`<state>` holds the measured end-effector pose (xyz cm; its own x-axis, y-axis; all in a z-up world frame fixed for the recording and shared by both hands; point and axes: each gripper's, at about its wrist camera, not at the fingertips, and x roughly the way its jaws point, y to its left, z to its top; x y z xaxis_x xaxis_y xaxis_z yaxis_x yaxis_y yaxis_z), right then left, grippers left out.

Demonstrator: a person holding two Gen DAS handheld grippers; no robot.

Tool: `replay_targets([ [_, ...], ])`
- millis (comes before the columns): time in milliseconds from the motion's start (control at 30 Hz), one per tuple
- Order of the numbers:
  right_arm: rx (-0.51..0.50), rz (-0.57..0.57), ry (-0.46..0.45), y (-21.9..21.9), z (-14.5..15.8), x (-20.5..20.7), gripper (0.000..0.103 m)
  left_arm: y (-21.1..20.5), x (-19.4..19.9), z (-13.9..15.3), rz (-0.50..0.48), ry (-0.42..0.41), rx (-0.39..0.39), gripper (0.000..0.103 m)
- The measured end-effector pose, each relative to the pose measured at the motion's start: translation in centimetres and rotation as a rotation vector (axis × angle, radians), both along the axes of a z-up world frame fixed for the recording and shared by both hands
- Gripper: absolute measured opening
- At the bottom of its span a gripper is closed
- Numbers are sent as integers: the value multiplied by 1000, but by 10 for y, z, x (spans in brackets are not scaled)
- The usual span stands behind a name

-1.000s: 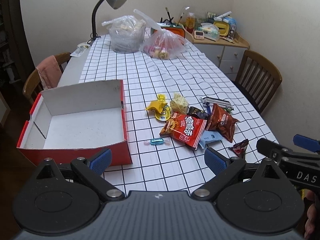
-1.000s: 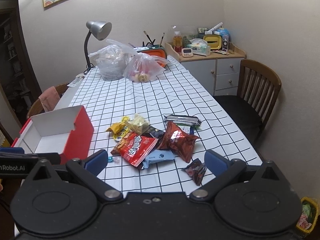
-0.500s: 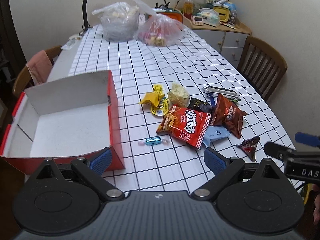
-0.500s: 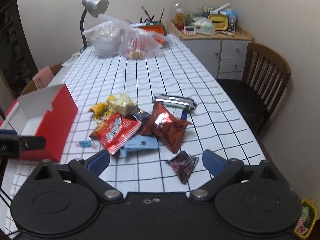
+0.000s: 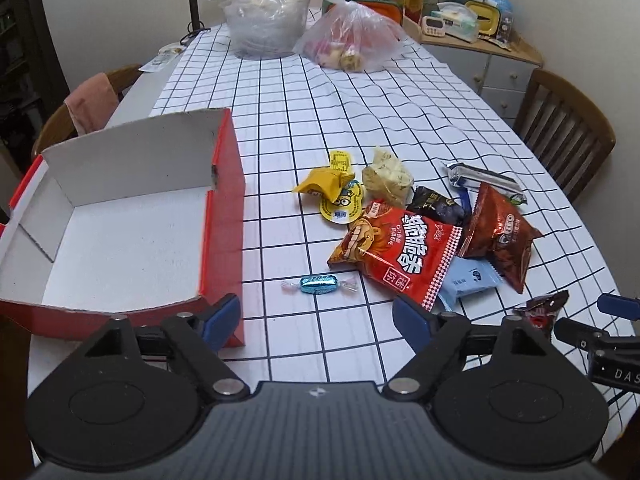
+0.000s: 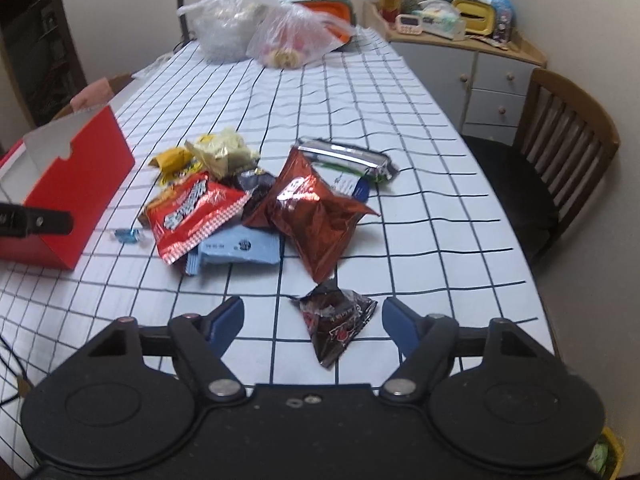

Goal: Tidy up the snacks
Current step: 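Grasp the blue wrapped candy with the left tool while the right tool grasps the dark chocolate packet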

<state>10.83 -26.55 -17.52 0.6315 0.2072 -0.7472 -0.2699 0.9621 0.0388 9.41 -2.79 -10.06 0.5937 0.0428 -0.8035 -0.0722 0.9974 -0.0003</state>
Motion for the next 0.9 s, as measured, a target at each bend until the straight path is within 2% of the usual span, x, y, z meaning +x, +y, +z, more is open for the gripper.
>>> replay_targets([
  [233, -39, 84, 25, -4, -16, 17, 67, -1, 22, -26, 7, 49, -11, 70],
  [333, -47, 132, 30, -4, -20, 22, 65, 0, 29, -32, -10, 51, -11, 69],
  [400, -59, 172, 30, -4, -23, 25, 60, -1, 34, -36, -29, 55, -9, 67],
  [667, -83, 310, 32, -4, -28, 35, 55, -16, 46, -38, -164, 45, 29, 65],
  [833, -98, 387, 36, -4, -31, 38, 55, -24, 55, -49, -294, 66, 117, 65],
  [900, -105, 410, 36, -5, -33, 39, 53, -27, 58, -57, -340, 89, 156, 59],
])
